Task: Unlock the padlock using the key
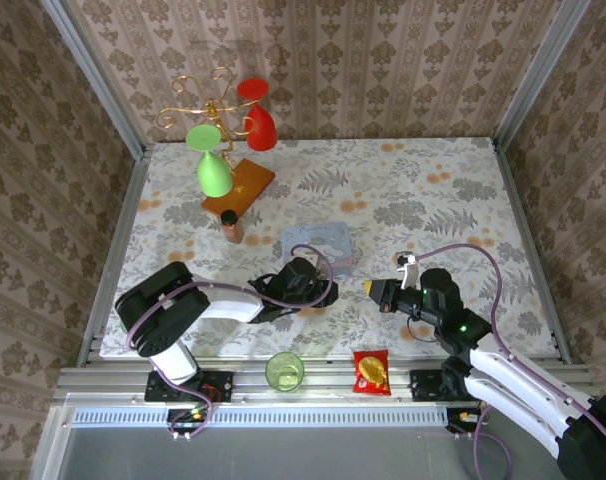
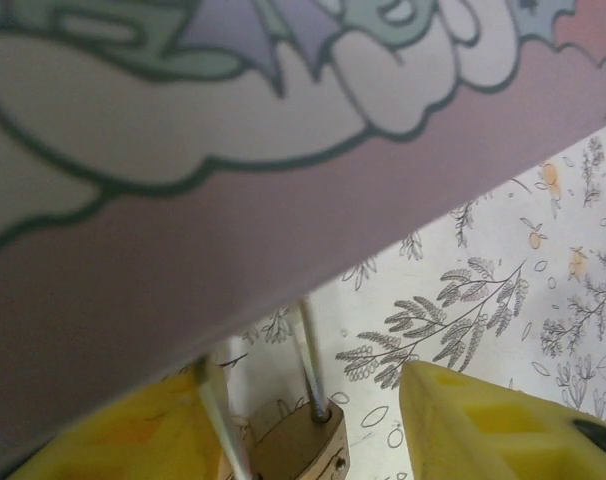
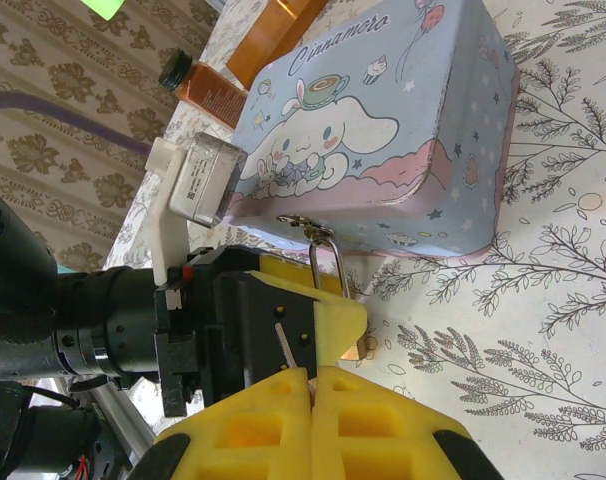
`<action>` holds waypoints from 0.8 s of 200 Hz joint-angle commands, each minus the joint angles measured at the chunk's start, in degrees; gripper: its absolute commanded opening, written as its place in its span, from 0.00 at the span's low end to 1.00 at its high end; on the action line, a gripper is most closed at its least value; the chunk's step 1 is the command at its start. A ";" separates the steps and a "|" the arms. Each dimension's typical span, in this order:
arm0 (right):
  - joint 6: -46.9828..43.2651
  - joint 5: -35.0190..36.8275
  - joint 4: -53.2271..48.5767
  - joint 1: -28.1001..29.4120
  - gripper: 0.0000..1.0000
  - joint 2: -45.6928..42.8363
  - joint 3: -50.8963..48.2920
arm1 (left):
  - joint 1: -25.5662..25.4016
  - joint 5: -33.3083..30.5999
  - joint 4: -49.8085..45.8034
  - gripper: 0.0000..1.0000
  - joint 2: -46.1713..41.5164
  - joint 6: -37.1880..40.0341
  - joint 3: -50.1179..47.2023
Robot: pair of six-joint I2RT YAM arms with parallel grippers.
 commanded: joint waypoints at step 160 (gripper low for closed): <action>24.90 -0.65 15.15 0.34 0.00 9.99 -9.38 | 0.06 -2.14 20.13 0.02 2.63 -14.57 -6.61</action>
